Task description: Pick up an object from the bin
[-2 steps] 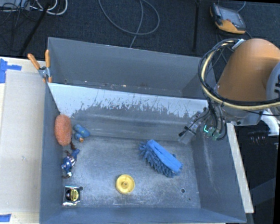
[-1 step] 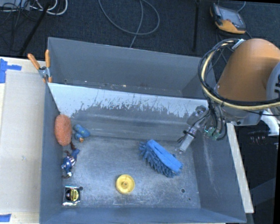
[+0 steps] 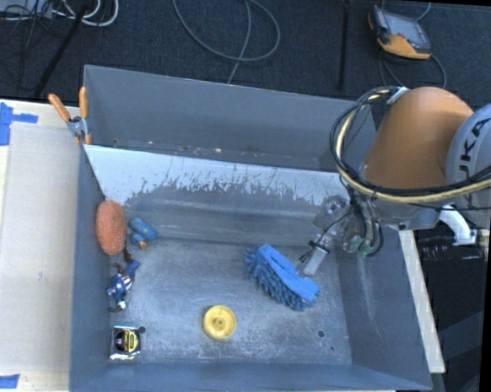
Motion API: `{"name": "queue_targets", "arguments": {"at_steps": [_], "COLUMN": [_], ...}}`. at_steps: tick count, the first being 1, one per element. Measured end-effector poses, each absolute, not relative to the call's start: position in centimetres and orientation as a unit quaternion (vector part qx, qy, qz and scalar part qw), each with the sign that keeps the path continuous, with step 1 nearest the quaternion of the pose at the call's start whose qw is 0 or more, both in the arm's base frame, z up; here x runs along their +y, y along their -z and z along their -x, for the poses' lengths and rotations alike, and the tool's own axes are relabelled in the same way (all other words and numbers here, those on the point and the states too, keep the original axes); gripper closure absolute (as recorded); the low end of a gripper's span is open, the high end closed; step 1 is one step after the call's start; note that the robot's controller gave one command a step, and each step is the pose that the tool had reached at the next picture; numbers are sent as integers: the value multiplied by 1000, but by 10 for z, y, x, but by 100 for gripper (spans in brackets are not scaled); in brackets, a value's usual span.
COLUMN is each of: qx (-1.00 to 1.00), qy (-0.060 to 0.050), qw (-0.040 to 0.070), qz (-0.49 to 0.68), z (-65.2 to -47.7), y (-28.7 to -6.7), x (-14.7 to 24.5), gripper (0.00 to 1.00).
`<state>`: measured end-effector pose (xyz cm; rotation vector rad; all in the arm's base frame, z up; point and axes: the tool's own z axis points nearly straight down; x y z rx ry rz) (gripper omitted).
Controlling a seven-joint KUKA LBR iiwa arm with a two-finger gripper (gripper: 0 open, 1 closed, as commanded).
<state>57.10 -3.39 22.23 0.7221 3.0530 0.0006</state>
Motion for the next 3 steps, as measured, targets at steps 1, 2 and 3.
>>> {"name": "queue_targets", "arguments": {"at_steps": [1, 2, 3], "qx": [975, 965, 967], "qy": [0, 0, 0], "qw": [0, 0, 0], "qz": [-222, -264, -256], "z": [-576, -558, -584], "y": [-185, -140, -75], "x": [-34, -33, -31], "gripper": [0, 0, 100]}}
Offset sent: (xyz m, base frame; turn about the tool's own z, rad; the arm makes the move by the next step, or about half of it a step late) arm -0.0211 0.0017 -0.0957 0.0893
